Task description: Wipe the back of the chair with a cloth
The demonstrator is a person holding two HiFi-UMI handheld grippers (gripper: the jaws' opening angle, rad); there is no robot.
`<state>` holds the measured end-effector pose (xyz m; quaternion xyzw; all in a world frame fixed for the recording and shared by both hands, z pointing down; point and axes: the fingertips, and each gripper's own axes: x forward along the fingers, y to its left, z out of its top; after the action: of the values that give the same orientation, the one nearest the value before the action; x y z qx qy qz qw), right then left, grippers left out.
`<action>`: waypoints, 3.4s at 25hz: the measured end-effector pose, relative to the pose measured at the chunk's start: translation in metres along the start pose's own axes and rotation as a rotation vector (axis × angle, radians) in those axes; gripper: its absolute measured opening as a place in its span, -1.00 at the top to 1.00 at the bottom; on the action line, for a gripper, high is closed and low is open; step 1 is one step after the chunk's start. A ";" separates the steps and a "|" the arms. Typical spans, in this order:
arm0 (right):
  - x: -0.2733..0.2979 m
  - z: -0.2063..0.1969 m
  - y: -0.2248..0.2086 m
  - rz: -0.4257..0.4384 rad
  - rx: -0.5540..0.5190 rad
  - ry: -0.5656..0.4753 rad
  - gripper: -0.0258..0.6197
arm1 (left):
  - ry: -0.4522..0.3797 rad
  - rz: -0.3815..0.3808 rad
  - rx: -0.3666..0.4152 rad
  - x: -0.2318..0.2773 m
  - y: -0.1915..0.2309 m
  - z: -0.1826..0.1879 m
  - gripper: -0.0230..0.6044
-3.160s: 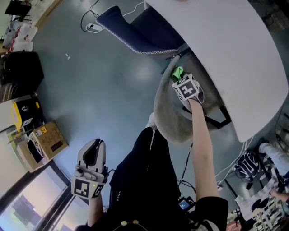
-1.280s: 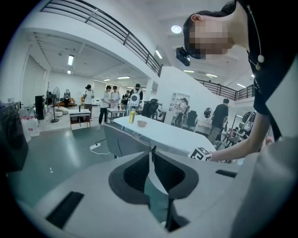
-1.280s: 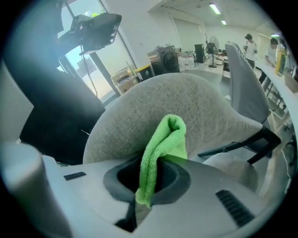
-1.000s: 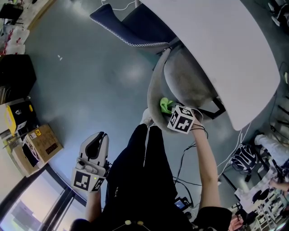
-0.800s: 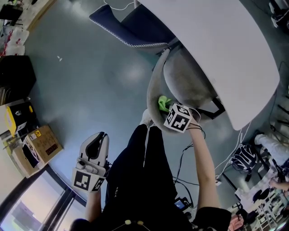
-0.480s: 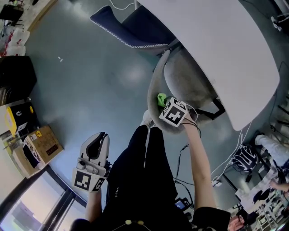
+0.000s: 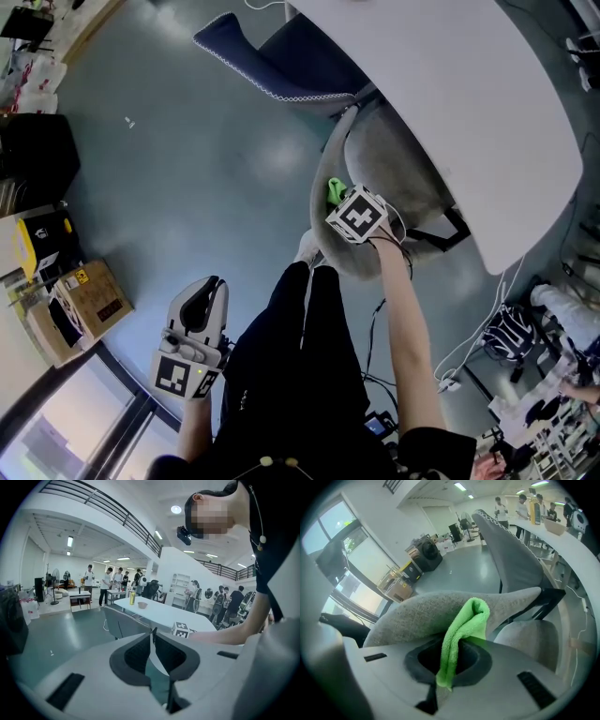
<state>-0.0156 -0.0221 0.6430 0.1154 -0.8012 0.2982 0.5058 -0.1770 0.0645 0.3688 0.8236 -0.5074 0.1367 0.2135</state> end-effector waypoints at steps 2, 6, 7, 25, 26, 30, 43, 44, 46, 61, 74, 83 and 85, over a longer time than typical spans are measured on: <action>0.000 0.004 -0.006 -0.019 0.035 0.000 0.86 | -0.001 0.001 -0.001 0.000 0.000 0.000 0.81; -0.001 0.014 -0.022 -0.065 0.142 -0.034 0.86 | -0.006 0.002 -0.001 0.000 -0.001 0.000 0.81; -0.002 0.016 -0.026 -0.078 0.173 -0.047 0.86 | -0.007 0.002 -0.001 -0.001 -0.002 0.000 0.81; -0.022 0.034 -0.075 -0.259 0.353 -0.222 0.86 | -0.022 0.003 0.014 -0.012 -0.002 0.001 0.81; -0.028 0.031 -0.075 -0.265 0.337 -0.229 0.86 | -0.025 0.002 0.016 -0.012 -0.001 0.002 0.81; -0.059 0.010 -0.072 -0.287 0.243 -0.251 0.86 | -0.034 -0.004 0.025 -0.014 0.002 0.006 0.81; -0.098 -0.189 -0.001 -0.162 -0.442 0.199 0.86 | -0.025 -0.043 0.043 -0.005 0.004 0.012 0.81; -0.097 -0.200 0.005 -0.145 -0.495 0.251 0.86 | -0.024 -0.048 0.044 -0.004 0.003 0.013 0.81; -0.093 -0.212 0.016 -0.106 -0.555 0.306 0.86 | -0.024 -0.058 0.046 -0.001 0.001 0.014 0.81; -0.060 -0.190 0.063 -0.005 -0.708 0.364 0.86 | -0.059 -0.078 0.044 0.001 -0.009 0.036 0.81; -0.053 -0.082 0.086 -0.010 -0.435 0.078 0.86 | -0.103 -0.051 0.043 -0.008 -0.003 0.054 0.81; -0.053 -0.031 0.074 -0.087 -0.150 -0.074 0.86 | -0.124 -0.022 0.034 -0.014 0.004 0.062 0.81; -0.052 -0.024 0.072 -0.114 -0.091 -0.092 0.86 | -0.130 -0.020 0.034 -0.015 0.004 0.064 0.81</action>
<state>-0.0088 0.0429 0.5788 0.1512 -0.8284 0.2266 0.4894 -0.1870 0.0429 0.3077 0.8392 -0.5096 0.0895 0.1674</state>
